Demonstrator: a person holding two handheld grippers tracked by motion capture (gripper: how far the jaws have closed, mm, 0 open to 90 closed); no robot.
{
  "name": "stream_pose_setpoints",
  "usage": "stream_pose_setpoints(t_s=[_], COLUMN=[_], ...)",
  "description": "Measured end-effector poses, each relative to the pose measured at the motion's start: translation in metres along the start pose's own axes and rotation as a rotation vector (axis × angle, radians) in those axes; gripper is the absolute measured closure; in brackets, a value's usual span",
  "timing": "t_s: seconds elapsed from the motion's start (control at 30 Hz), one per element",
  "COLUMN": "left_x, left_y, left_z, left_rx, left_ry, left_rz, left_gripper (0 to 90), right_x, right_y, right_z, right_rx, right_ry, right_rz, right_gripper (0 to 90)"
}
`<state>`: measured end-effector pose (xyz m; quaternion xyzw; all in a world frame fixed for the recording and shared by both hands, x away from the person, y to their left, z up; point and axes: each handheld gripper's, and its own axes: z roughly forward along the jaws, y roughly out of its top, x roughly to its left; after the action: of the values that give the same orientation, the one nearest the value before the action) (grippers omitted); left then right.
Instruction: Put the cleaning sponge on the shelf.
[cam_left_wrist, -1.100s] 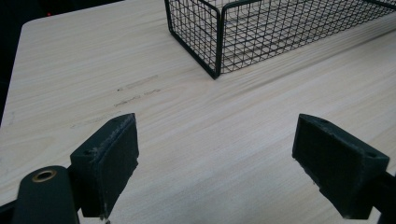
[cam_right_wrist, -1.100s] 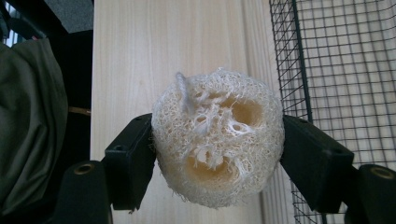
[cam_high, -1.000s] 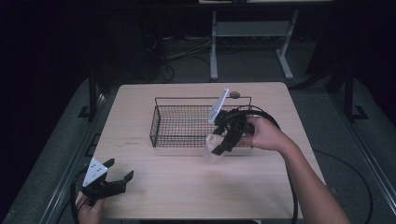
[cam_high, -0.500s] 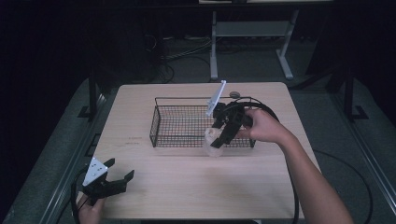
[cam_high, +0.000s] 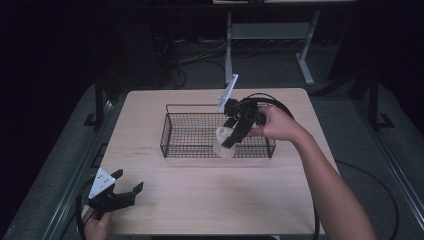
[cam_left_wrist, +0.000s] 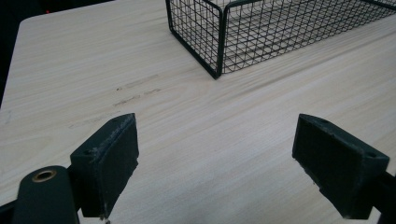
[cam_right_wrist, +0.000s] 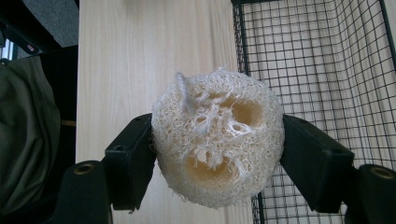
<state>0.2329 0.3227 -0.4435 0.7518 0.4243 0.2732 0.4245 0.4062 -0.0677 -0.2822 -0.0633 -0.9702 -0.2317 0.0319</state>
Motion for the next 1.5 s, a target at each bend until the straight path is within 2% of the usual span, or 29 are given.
stream_pose_setpoints(t_s=[0.1,0.27,0.33,0.43,0.63,0.97,1.23,1.5], left_x=[-0.001,0.000,0.000,0.001,0.002,0.003,0.003,0.004], left_y=[0.000,0.000,0.000,0.000,0.000,0.000,0.000,0.000], left_z=[0.000,0.001,0.001,0.001,0.000,0.000,0.000,-0.001], left_rx=[-0.004,0.001,0.000,0.002,-0.001,-0.002,-0.002,-0.003], left_ry=[-0.001,-0.001,-0.001,-0.001,0.000,0.001,-0.001,0.002], left_rz=[0.000,0.001,0.003,0.003,-0.002,-0.003,0.002,0.001], left_gripper=[13.7,13.7,13.7,13.7,13.7,13.7,13.7,13.7], right_x=[-0.005,-0.014,-0.019,-0.027,-0.044,-0.067,-0.080,-0.087], right_y=[0.002,0.003,0.004,0.004,0.006,0.004,-0.001,-0.004], right_z=[-0.001,-0.004,-0.004,-0.004,-0.002,0.006,0.015,0.026], right_rx=[0.014,-0.001,0.013,0.006,0.021,0.027,0.043,0.063], right_ry=[-0.014,-0.013,-0.027,-0.028,-0.048,-0.051,-0.056,-0.066], right_rz=[-0.002,0.008,0.012,0.019,0.048,0.096,0.124,0.131], right_gripper=[28.7,28.7,28.7,28.7,28.7,28.7,28.7,28.6])
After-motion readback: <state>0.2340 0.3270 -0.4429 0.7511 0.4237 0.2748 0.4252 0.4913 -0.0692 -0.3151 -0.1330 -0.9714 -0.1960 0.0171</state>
